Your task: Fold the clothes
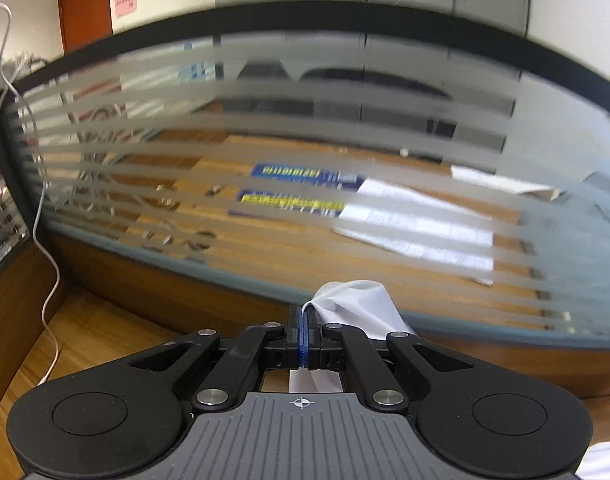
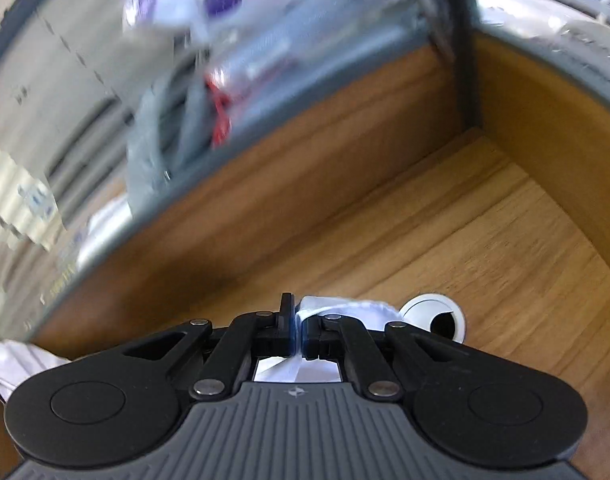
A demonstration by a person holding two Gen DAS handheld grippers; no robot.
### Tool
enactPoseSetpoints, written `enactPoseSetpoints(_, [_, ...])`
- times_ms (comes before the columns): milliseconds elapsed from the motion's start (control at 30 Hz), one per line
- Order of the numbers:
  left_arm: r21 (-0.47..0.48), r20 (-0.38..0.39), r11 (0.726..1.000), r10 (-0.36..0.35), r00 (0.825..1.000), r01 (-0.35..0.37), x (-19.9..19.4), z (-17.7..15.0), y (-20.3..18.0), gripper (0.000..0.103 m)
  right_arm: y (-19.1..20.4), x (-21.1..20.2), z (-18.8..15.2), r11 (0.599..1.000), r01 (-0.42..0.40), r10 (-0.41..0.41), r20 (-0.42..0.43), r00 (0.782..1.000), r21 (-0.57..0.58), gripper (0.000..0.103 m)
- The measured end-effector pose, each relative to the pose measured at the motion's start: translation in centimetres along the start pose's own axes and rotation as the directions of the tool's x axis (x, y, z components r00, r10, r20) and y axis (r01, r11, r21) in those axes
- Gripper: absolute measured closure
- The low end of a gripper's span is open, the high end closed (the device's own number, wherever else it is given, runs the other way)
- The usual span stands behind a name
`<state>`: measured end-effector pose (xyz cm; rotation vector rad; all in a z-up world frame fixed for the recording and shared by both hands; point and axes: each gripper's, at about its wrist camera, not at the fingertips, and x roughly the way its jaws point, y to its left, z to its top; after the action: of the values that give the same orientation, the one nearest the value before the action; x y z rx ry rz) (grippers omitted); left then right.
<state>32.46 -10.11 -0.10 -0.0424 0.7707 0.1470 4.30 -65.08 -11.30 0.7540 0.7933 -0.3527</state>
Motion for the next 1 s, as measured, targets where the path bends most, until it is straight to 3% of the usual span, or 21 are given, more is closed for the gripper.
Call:
enactPoseSetpoints(33, [0.005,-0.015,1.000,-0.004,1.000,0.004,0.3,-0.1,0.1,0.096,0.1,0.7,-0.2,1.000,0.006,-0.006,-0.015,1.000,-0.013,0.100])
enactPoseSetpoints(100, [0.023,-0.047,1.000,-0.003,0.999,0.004,0.7,-0.6,0.1,0.075,0.5,0.7,-0.1,0.999,0.012,-0.013,-0.027,1.000,-0.042,0.098])
enactPoseSetpoints(133, [0.030,-0.053,1.000,0.004,0.999,-0.003,0.6,-0.9,0.2,0.058,0.7,0.8,-0.1,0.998,0.015,-0.017,-0.033,0.999,-0.056,0.091])
enactPoseSetpoints(167, [0.036,-0.050,0.999,0.009,0.999,-0.007,0.1,-1.6,0.4,0.053,0.9,0.8,-0.1,0.997,0.018,-0.021,-0.039,0.999,-0.070,0.082])
enactPoseSetpoints(267, [0.046,-0.055,0.999,0.002,0.998,0.001,-1.0,-2.9,1.3,0.046,1.5,-0.9,0.1,0.991,0.036,-0.039,-0.021,0.999,-0.127,0.069])
enactPoseSetpoints(533, [0.027,-0.137,0.999,-0.040,0.990,0.044,-2.6,-7.4,5.8,0.042,0.2,-6.4,-1.5,0.981,0.092,-0.092,0.008,0.996,-0.171,0.064])
enactPoseSetpoints(800, [0.055,-0.267,0.995,-0.067,0.961,0.084,-3.3,-12.7,10.0,0.036,-1.3,-8.7,-6.7,0.987,0.083,-0.093,-0.069,0.993,-0.138,0.059])
enactPoseSetpoints(1000, [0.199,-0.317,0.970,-0.071,0.946,0.140,-2.4,-16.4,10.2,0.028,0.8,-8.4,-11.0,0.980,0.004,-0.036,-0.158,0.987,-0.201,0.053])
